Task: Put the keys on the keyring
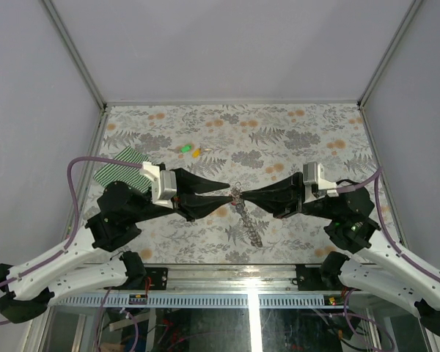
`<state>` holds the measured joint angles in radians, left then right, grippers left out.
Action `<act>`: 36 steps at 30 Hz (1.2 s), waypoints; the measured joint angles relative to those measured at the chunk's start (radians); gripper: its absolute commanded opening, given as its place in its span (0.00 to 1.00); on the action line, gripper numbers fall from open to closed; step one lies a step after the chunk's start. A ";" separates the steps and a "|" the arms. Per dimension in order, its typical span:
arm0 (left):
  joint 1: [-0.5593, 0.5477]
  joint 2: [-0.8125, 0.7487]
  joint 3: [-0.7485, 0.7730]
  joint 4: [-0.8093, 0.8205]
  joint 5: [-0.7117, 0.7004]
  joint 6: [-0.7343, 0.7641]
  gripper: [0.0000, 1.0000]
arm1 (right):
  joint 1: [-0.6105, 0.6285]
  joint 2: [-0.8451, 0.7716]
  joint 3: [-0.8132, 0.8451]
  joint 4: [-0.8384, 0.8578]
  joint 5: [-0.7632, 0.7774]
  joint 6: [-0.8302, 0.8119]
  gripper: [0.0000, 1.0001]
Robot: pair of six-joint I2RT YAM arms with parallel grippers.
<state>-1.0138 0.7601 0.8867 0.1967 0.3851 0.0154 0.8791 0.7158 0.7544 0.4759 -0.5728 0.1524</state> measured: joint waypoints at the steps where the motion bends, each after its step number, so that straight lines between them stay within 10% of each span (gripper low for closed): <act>1: 0.000 0.001 -0.002 0.008 0.000 -0.001 0.30 | 0.000 0.001 -0.003 0.015 -0.004 0.011 0.00; 36: 0.000 0.071 -0.003 0.095 0.087 -0.042 0.07 | 0.000 0.027 -0.007 0.166 -0.049 0.092 0.00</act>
<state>-1.0138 0.8314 0.8837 0.2920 0.4725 -0.0261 0.8791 0.7425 0.7471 0.6415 -0.6216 0.2440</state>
